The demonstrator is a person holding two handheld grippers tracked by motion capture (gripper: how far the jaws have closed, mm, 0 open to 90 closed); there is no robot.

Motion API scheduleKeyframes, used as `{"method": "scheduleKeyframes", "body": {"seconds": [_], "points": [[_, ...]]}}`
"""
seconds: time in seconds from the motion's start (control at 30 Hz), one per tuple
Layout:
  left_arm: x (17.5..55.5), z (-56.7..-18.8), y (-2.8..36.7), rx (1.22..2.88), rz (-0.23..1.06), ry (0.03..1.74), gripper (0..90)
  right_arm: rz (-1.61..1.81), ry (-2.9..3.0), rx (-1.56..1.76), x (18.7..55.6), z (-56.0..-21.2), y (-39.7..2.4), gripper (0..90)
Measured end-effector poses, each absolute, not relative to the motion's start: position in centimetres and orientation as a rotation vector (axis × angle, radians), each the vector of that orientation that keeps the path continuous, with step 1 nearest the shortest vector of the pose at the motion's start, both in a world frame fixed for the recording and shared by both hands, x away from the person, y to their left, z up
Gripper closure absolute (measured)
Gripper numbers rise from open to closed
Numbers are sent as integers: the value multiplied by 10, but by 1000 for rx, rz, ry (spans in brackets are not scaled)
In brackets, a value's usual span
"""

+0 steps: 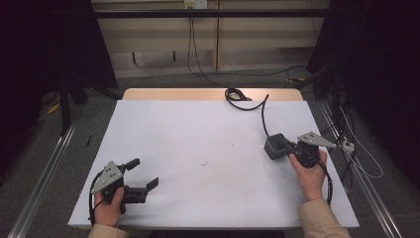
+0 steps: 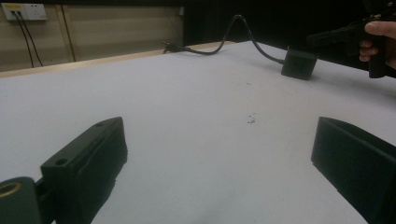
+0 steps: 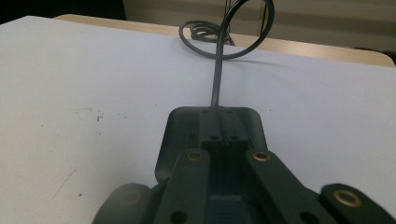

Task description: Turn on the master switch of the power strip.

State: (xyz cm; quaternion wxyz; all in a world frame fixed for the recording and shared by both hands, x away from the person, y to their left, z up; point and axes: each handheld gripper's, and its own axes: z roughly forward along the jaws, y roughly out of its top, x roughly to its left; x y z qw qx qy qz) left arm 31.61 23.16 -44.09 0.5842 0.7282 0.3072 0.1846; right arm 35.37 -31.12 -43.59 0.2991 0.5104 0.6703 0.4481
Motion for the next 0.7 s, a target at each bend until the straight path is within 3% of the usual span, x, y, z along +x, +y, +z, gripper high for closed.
{"method": "scheduleKeyframes", "body": {"seconds": [0.7], "points": [[316, -441, 232, 1696, 433, 717, 31, 1201, 1773, 1360, 354, -438, -312, 900]]}}
